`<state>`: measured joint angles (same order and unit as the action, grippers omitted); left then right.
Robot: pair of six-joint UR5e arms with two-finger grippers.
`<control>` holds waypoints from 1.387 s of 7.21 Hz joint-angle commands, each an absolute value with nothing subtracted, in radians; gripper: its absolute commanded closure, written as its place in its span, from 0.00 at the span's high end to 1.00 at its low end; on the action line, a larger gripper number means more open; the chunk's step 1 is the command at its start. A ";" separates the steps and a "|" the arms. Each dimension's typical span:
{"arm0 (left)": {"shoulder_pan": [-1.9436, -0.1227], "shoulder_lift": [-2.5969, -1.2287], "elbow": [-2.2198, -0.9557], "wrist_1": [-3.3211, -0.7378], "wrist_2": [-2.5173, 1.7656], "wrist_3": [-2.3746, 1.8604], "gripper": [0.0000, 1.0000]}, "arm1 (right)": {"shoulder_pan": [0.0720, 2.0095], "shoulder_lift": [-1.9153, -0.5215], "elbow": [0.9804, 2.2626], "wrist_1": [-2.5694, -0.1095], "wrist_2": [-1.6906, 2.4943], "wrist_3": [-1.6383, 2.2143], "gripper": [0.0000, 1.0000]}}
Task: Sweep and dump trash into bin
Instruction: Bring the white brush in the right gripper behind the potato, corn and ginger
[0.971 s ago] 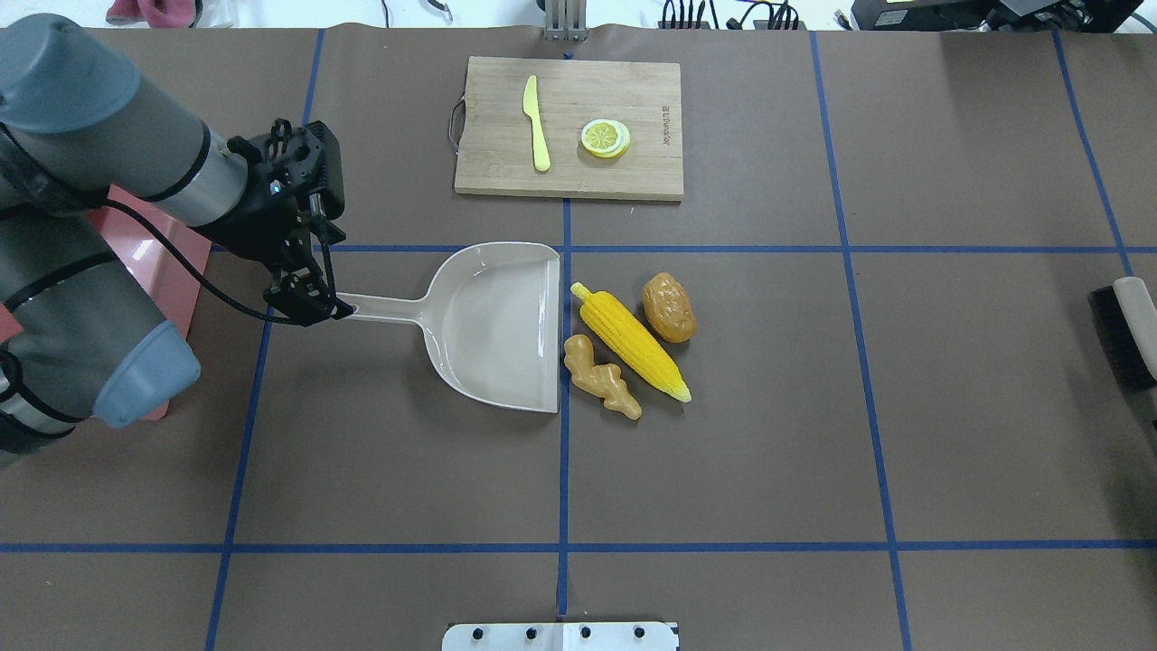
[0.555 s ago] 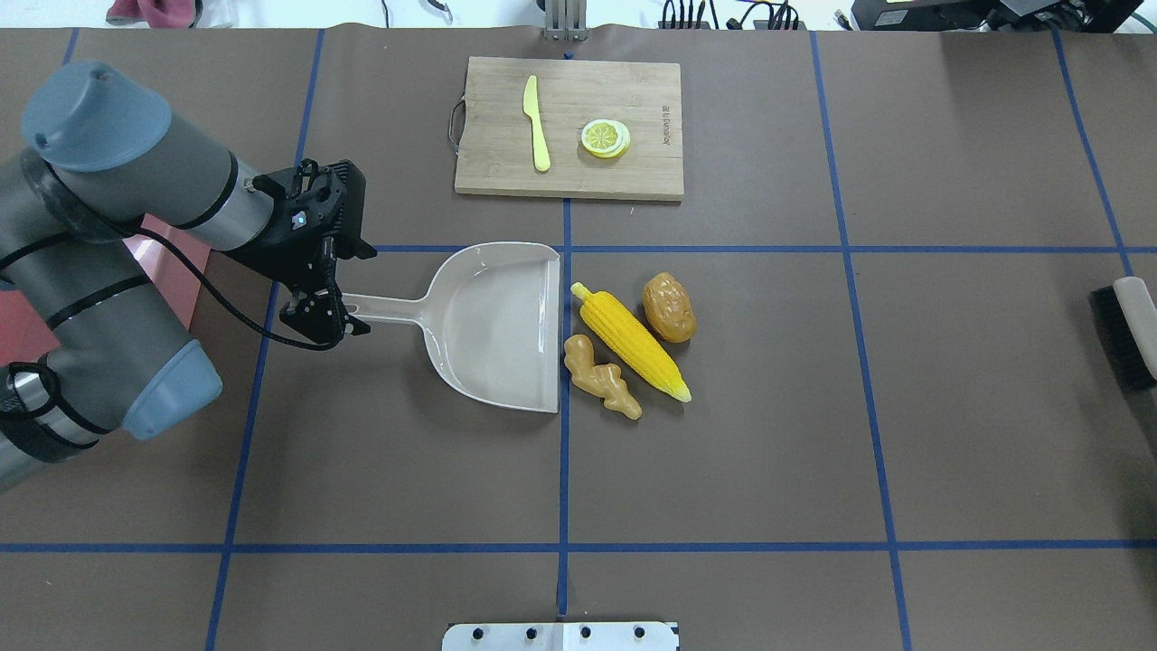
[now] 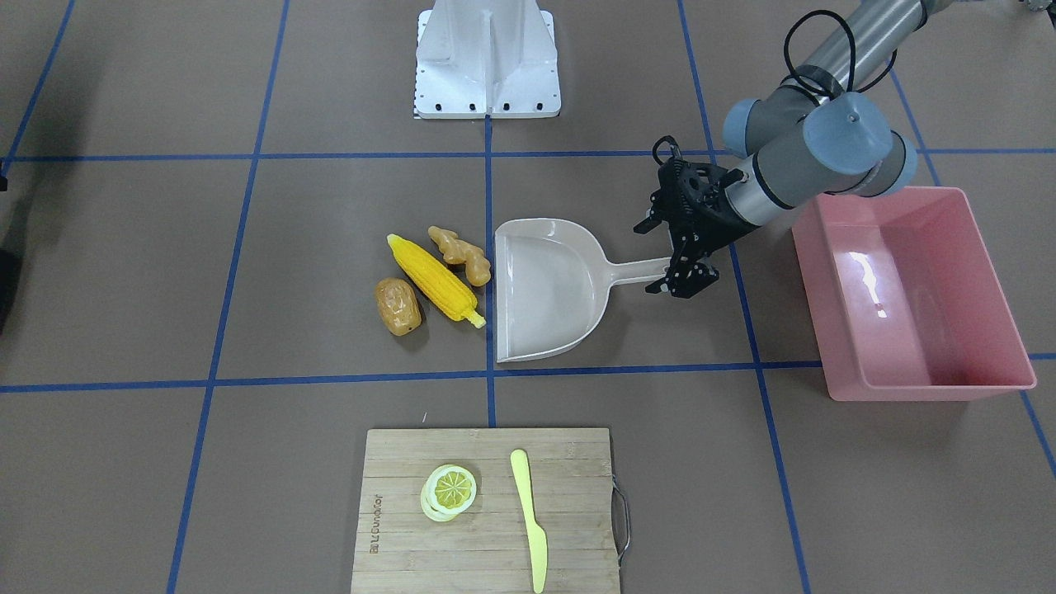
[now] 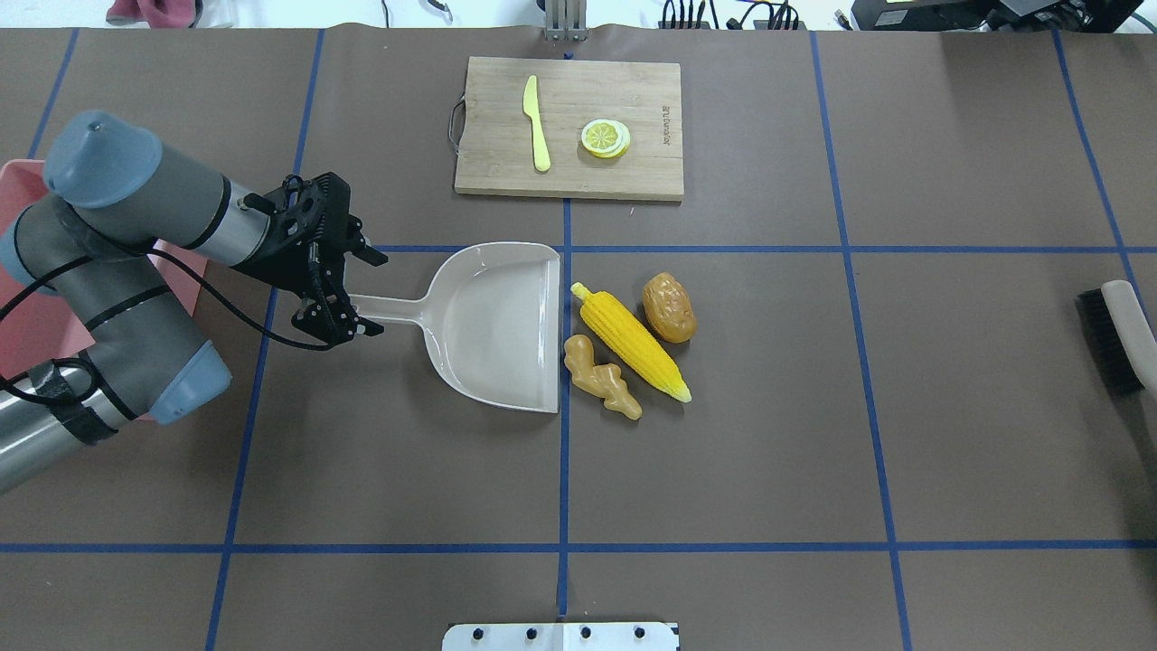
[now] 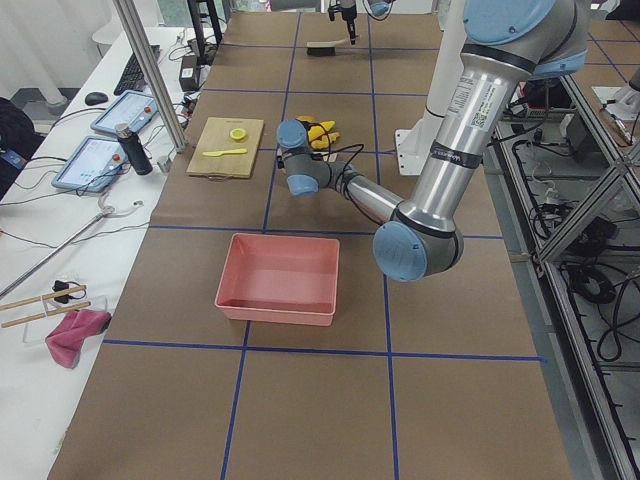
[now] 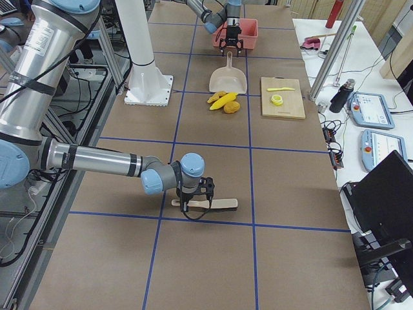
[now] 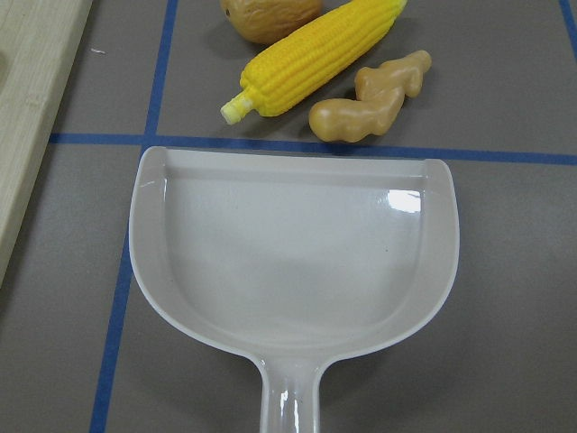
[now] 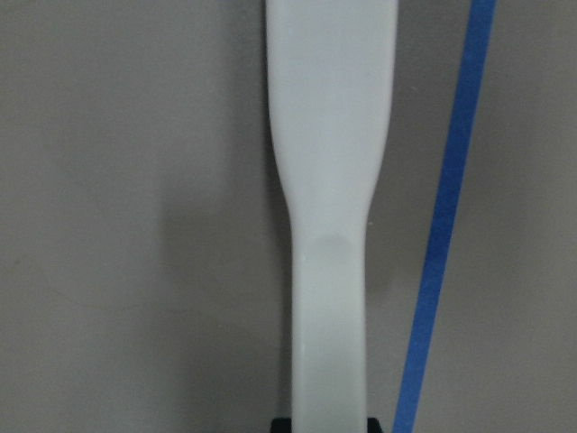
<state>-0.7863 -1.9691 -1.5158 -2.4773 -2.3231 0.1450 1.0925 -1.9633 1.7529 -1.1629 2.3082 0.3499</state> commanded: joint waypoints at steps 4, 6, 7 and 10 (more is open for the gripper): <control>-0.761 -1.986 -1.447 -2.549 -2.307 0.098 0.99 | 0.964 -1.818 2.029 -1.456 2.286 0.430 0.00; -0.741 -1.990 -1.433 -2.548 -2.267 0.098 0.99 | 0.799 -1.690 2.080 -1.479 2.254 0.668 0.00; -0.729 -1.991 -1.431 -2.548 -2.266 0.098 0.98 | 0.716 -1.618 2.079 -1.480 2.208 0.780 0.00; -0.721 -2.013 -1.427 -2.534 -2.258 0.104 0.99 | 0.591 -1.252 2.039 -1.795 2.177 0.847 0.00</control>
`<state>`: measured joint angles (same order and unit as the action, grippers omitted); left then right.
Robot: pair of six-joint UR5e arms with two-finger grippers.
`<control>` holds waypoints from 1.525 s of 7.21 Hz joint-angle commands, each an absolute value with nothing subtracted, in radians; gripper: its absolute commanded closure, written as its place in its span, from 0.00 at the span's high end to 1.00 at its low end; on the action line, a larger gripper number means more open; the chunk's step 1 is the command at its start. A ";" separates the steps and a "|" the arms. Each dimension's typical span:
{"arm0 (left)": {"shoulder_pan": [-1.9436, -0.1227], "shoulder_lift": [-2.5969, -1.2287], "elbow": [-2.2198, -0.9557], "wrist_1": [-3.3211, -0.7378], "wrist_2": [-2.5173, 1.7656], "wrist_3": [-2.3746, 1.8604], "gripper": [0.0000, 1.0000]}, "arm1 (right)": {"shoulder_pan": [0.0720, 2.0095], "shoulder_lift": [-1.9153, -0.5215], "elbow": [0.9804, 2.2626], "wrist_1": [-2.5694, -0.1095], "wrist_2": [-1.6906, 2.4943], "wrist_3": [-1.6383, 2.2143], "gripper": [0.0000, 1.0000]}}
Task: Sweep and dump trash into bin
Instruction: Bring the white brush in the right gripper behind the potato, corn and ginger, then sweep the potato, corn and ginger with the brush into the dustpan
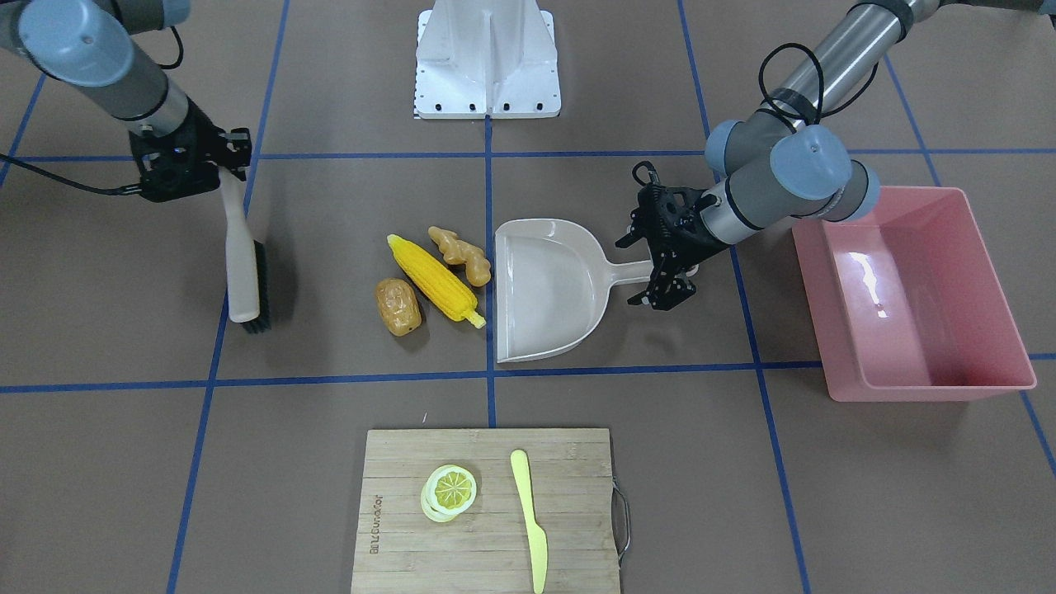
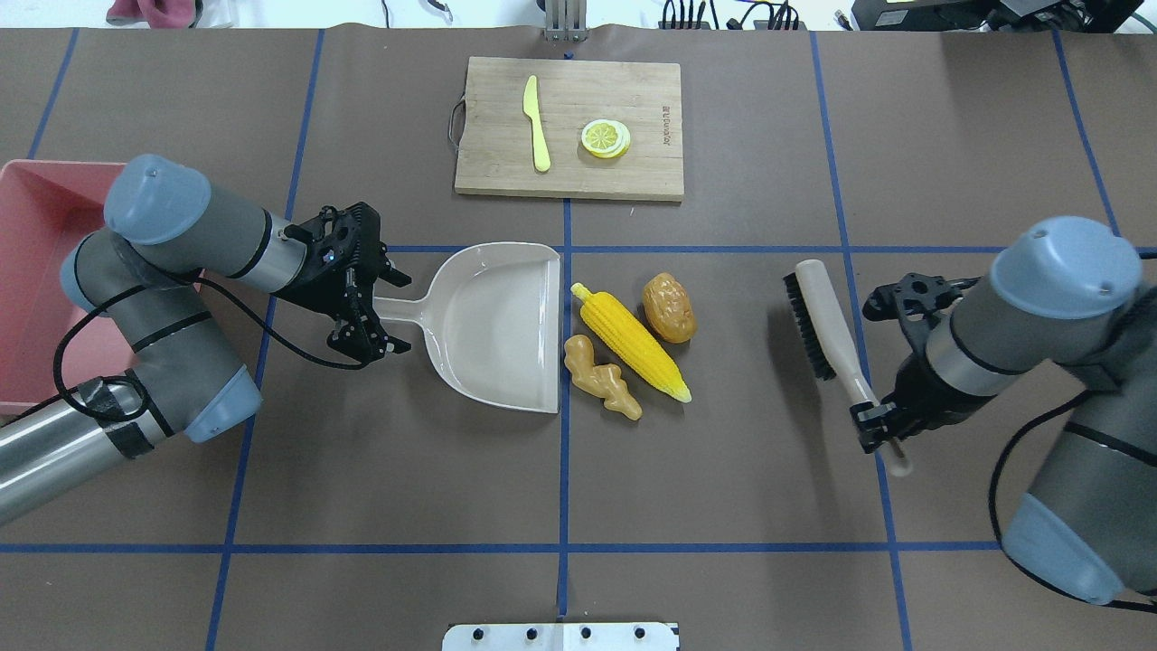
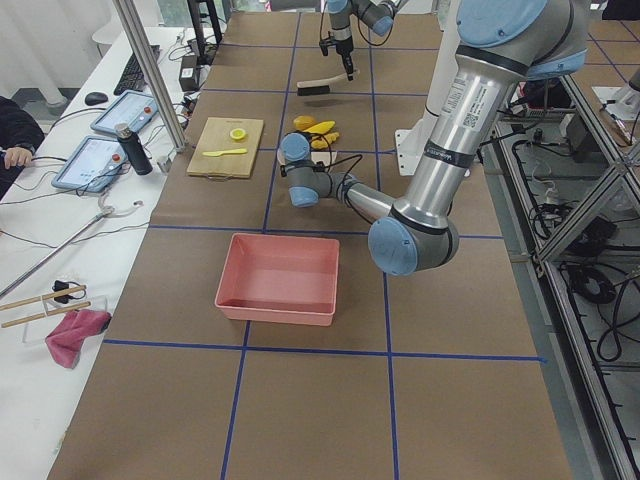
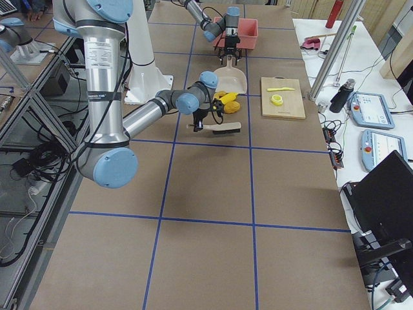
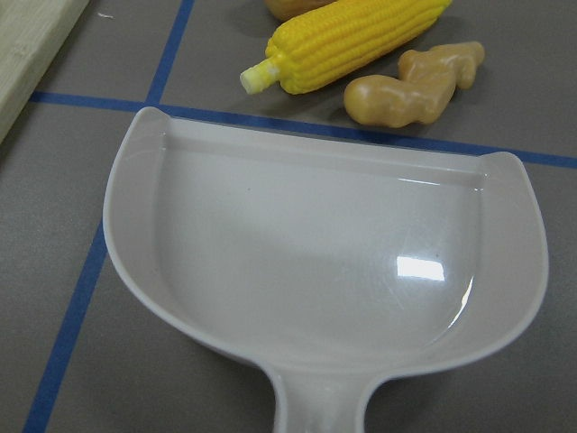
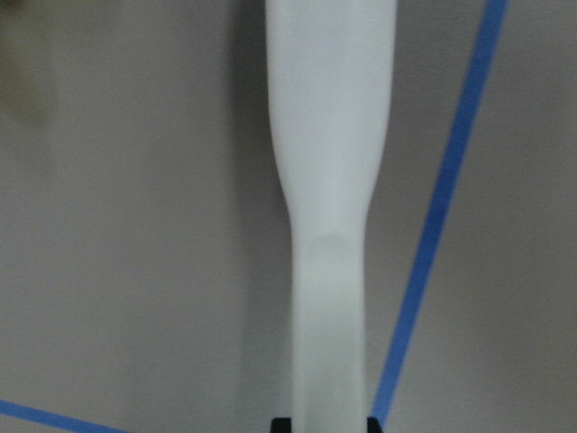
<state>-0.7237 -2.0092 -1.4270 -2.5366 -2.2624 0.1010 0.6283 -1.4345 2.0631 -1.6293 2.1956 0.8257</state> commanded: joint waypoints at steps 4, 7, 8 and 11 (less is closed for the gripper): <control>-0.721 -2.002 -1.428 -2.525 -2.258 0.097 0.98 | 0.526 -1.163 1.953 -1.855 2.100 0.908 0.00; -0.723 -1.999 -1.440 -2.478 -2.266 0.094 0.98 | 0.506 -1.122 1.884 -1.824 2.089 1.008 0.00; -0.723 -1.999 -1.439 -2.470 -2.263 0.097 0.98 | 0.493 -1.103 1.843 -1.751 2.123 1.038 0.00; -0.727 -1.999 -1.471 -2.456 -2.267 0.100 0.98 | 0.459 -1.034 1.772 -1.672 2.138 1.104 0.00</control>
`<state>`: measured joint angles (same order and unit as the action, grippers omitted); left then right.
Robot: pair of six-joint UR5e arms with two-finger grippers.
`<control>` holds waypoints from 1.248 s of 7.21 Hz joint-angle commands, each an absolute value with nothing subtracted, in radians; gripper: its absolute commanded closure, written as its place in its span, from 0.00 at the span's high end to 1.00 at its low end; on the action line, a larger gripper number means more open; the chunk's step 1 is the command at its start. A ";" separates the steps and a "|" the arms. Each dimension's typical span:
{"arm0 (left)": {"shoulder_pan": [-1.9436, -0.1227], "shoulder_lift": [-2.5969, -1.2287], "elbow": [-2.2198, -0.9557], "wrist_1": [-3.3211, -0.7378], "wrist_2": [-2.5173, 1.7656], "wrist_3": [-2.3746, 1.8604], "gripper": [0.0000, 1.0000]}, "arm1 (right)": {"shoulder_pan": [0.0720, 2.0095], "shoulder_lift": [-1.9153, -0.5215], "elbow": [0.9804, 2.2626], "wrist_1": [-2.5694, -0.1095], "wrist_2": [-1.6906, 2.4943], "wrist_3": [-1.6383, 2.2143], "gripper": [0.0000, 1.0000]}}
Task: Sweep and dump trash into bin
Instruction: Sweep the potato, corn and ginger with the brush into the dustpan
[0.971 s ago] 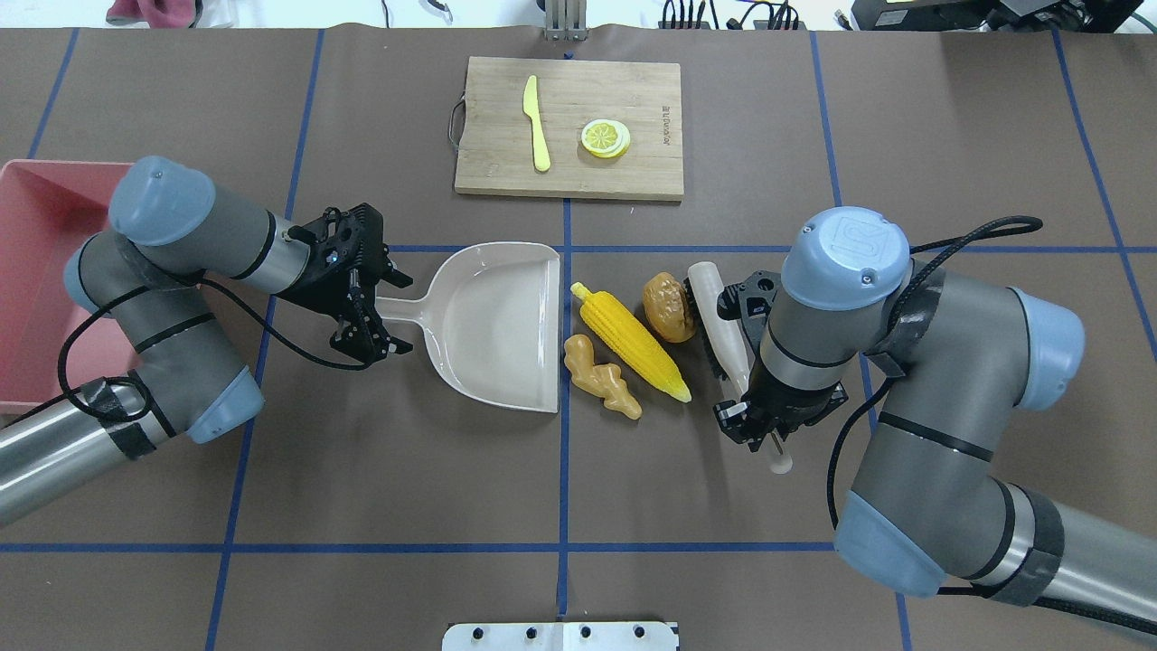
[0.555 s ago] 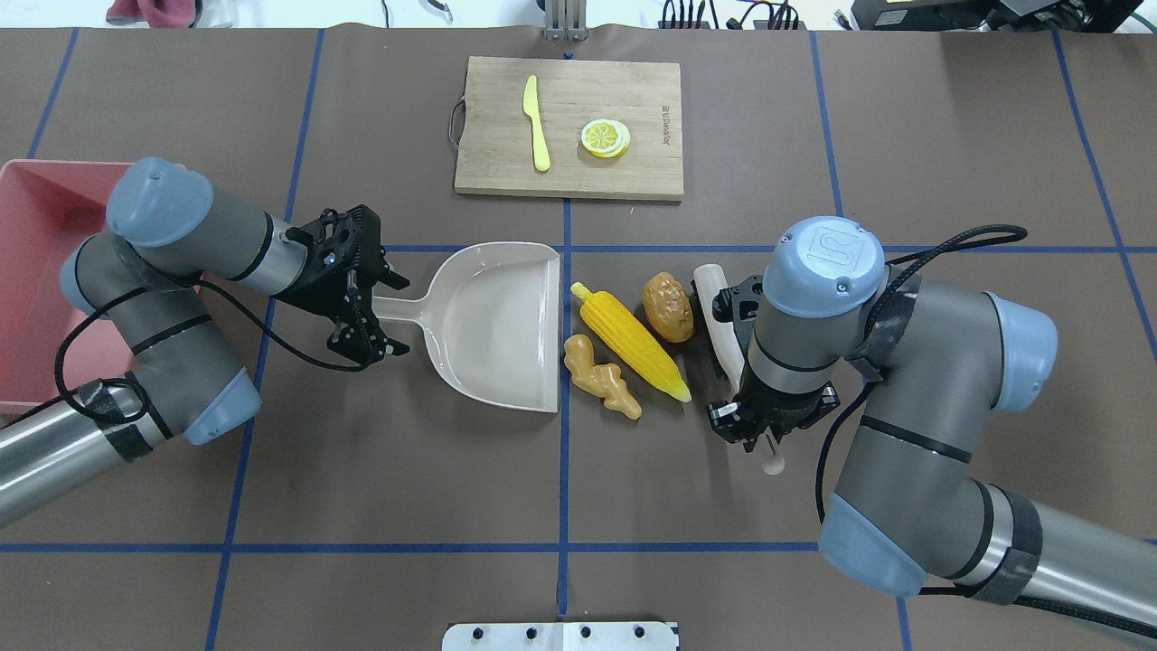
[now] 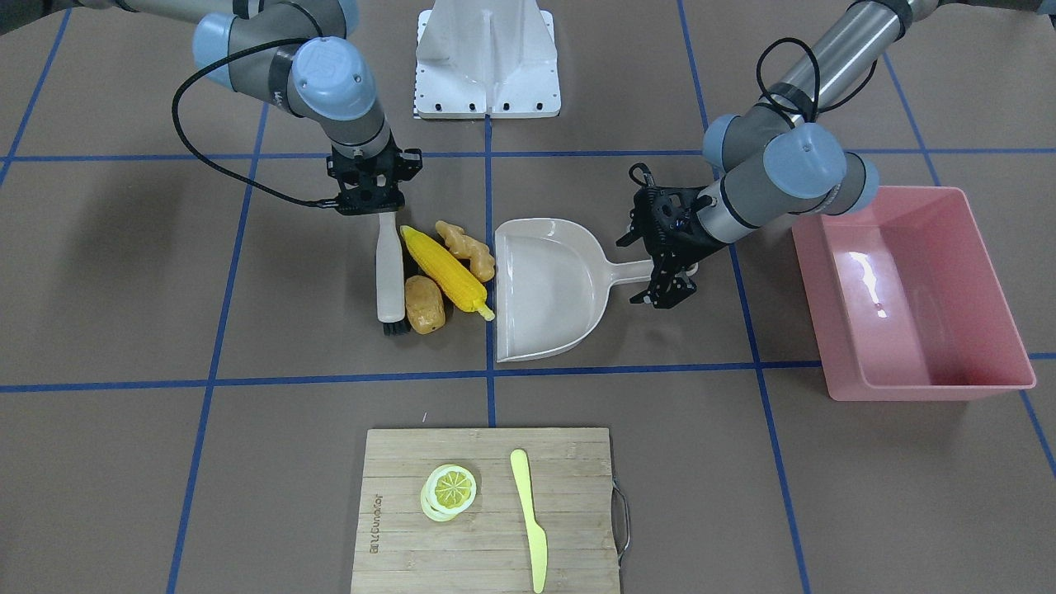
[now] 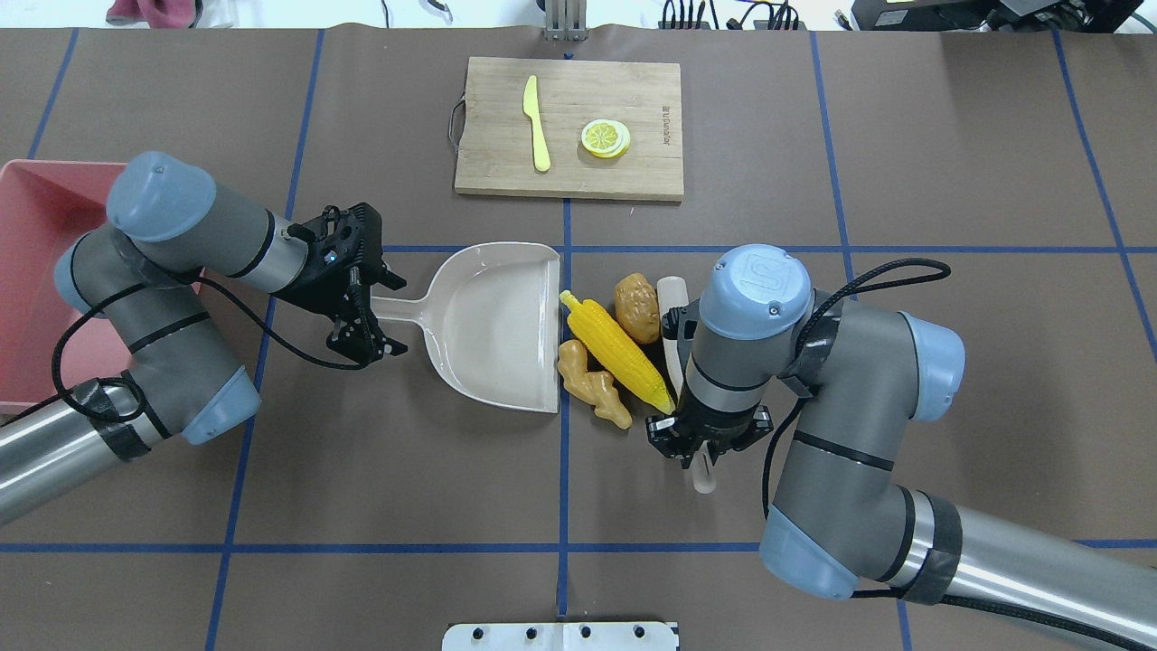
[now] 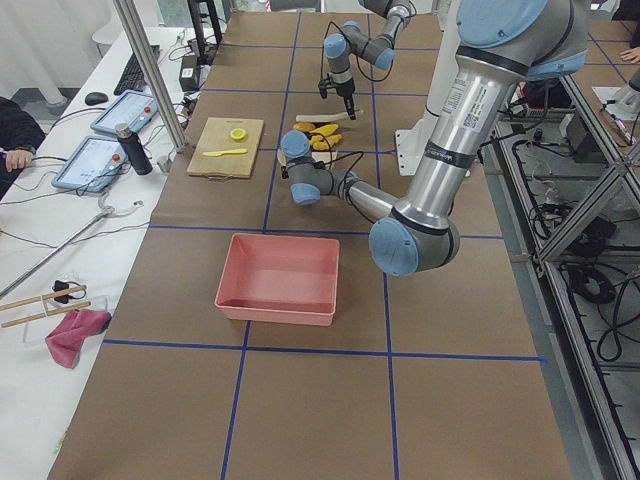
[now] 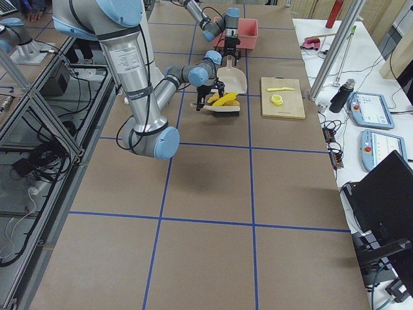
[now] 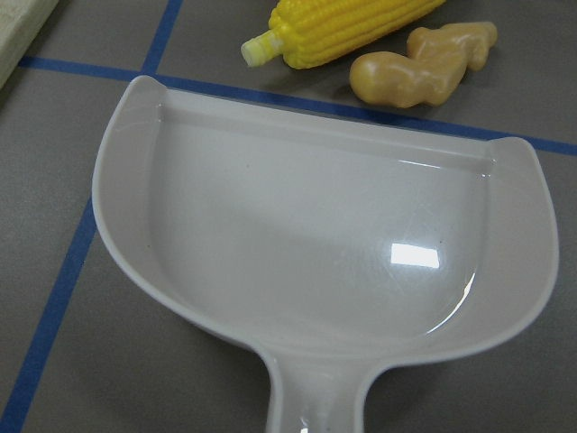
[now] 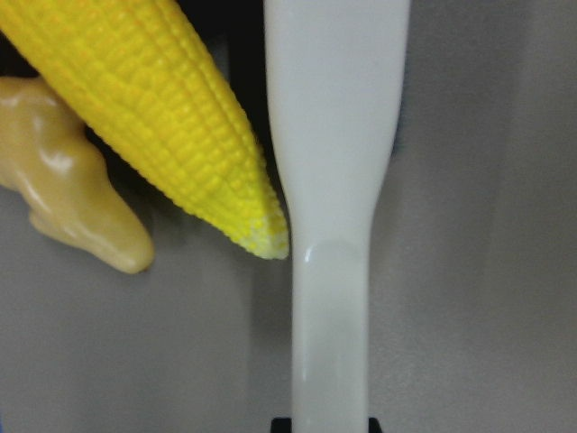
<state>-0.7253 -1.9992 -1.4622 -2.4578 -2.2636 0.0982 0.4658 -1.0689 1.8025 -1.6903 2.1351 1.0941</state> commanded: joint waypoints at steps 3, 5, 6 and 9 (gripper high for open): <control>-0.735 -2.000 -1.469 -2.444 -2.269 0.100 0.98 | 0.445 -0.905 1.683 -1.671 2.141 1.104 0.00; -0.732 -2.005 -1.466 -2.442 -2.267 0.098 0.98 | 0.436 -0.865 1.665 -1.671 2.148 1.091 0.00; -0.732 -2.003 -1.462 -2.442 -2.261 0.100 0.98 | 0.427 -0.826 1.639 -1.672 2.148 1.091 0.00; -0.726 -2.008 -1.451 -2.439 -2.258 0.100 0.98 | 0.425 -0.760 1.609 -1.674 2.163 1.100 0.00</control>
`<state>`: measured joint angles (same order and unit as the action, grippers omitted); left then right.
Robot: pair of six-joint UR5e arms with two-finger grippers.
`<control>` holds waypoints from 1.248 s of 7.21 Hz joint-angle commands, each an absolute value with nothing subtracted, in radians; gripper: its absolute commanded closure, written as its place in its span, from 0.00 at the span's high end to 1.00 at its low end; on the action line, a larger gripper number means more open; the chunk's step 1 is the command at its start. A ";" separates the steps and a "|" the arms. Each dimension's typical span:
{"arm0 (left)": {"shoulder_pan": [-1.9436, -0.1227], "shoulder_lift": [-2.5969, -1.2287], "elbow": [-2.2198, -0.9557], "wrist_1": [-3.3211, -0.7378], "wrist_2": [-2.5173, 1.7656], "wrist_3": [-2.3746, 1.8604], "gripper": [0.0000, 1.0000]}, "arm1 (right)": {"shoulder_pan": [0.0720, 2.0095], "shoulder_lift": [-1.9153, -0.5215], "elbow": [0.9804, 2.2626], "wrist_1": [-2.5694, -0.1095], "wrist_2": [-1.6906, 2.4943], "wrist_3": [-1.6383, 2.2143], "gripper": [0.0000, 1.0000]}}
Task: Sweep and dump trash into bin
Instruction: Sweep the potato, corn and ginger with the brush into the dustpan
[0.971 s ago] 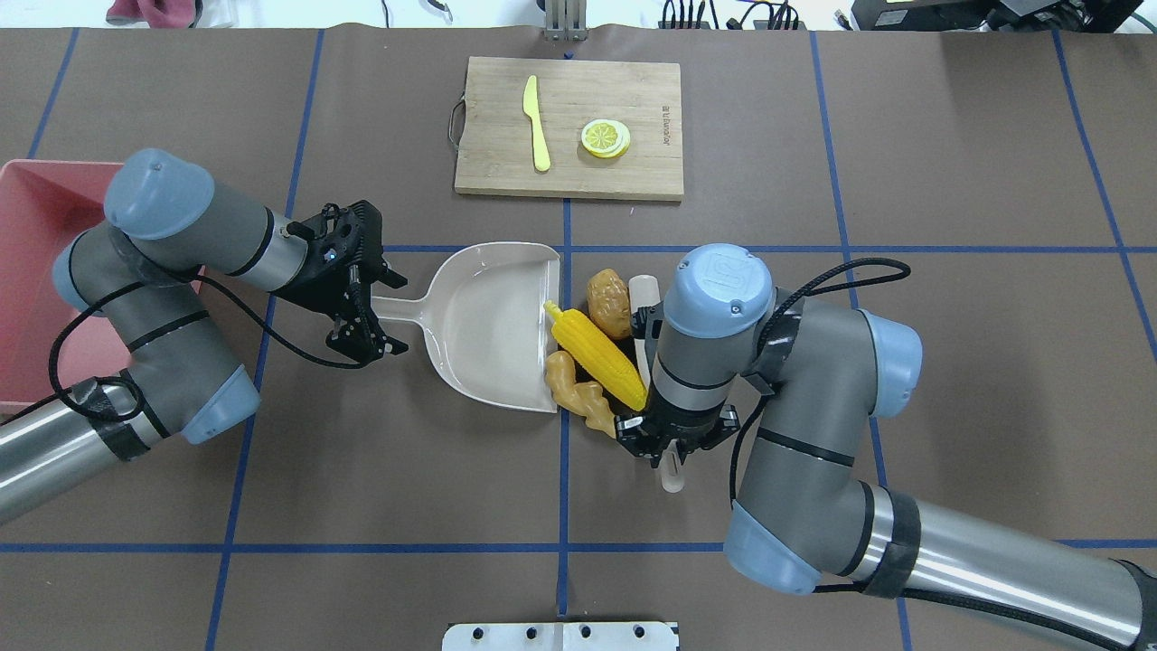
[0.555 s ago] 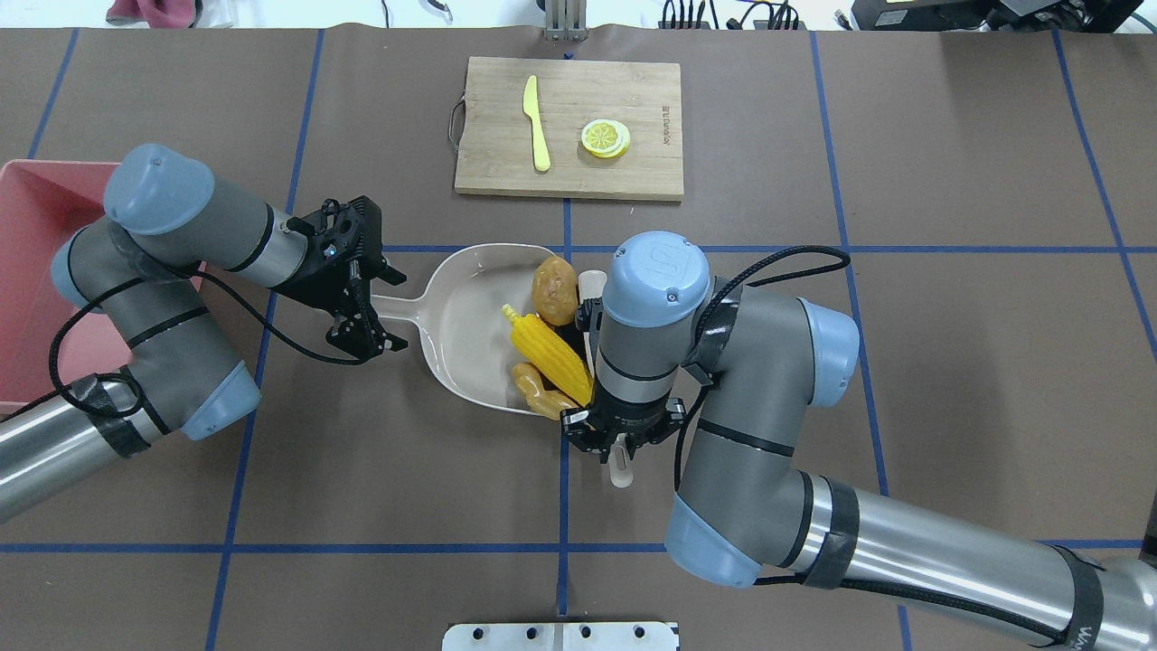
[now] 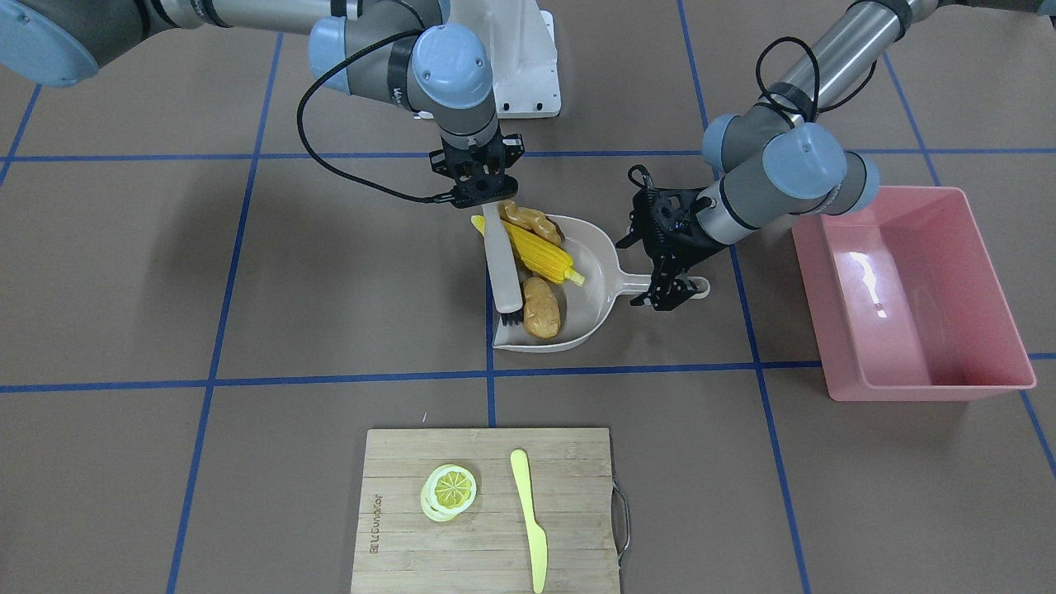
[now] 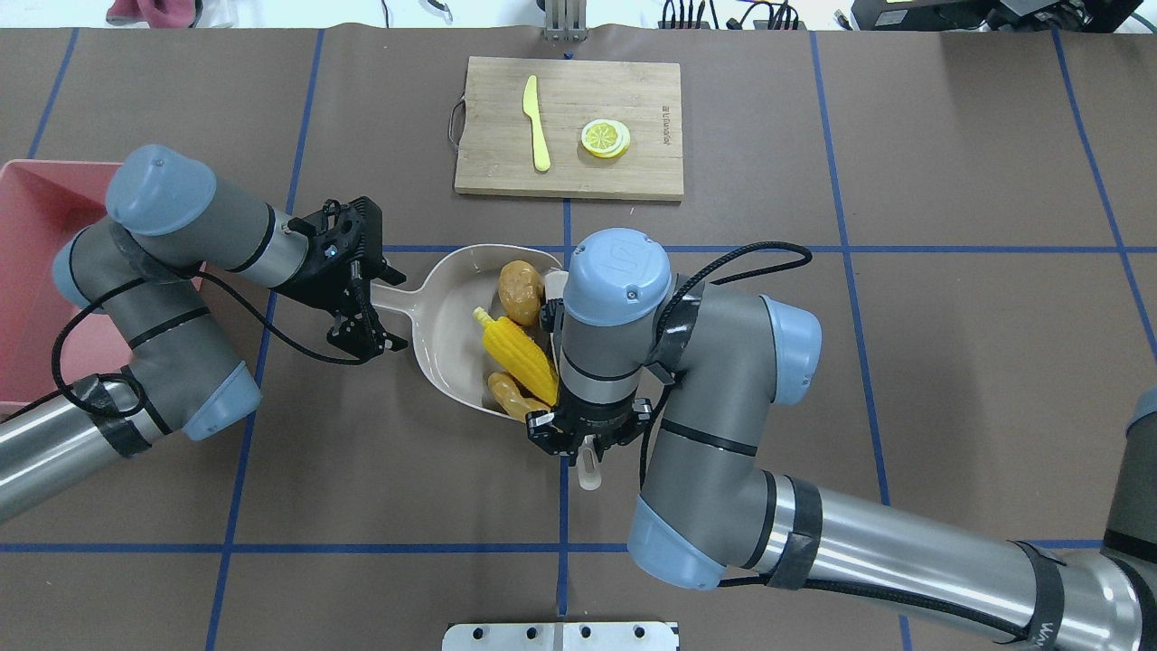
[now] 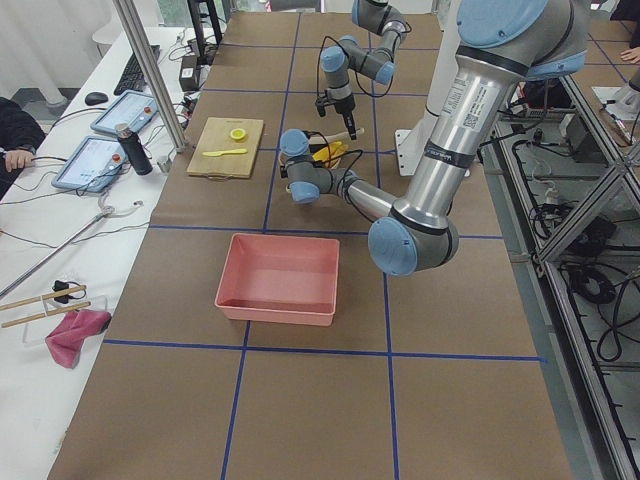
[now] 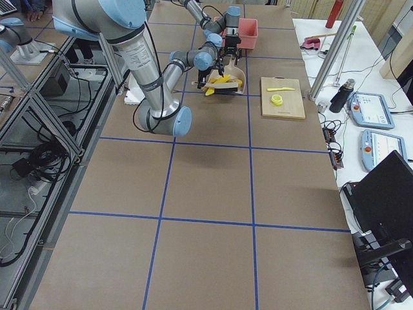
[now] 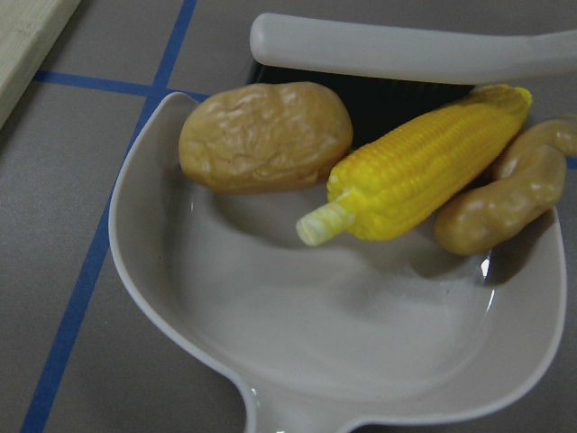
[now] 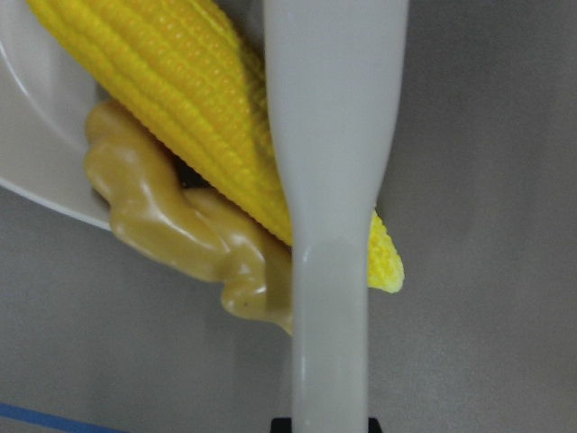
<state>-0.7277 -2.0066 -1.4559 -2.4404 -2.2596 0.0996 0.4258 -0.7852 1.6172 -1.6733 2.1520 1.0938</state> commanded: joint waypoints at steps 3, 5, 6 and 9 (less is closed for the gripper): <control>-0.719 -2.011 -1.430 -2.444 -2.256 0.109 0.98 | 0.428 -0.739 1.612 -1.674 2.196 1.104 0.00; -0.719 -2.011 -1.448 -2.444 -2.258 0.117 0.98 | 0.446 -0.727 1.612 -1.675 2.216 1.104 0.00; -0.719 -2.003 -1.468 -2.442 -2.260 0.117 0.98 | 0.471 -0.724 1.617 -1.678 2.247 1.104 0.00; -0.718 -1.997 -1.476 -2.442 -2.261 0.158 0.97 | 0.500 -0.726 1.621 -1.684 2.276 1.106 0.00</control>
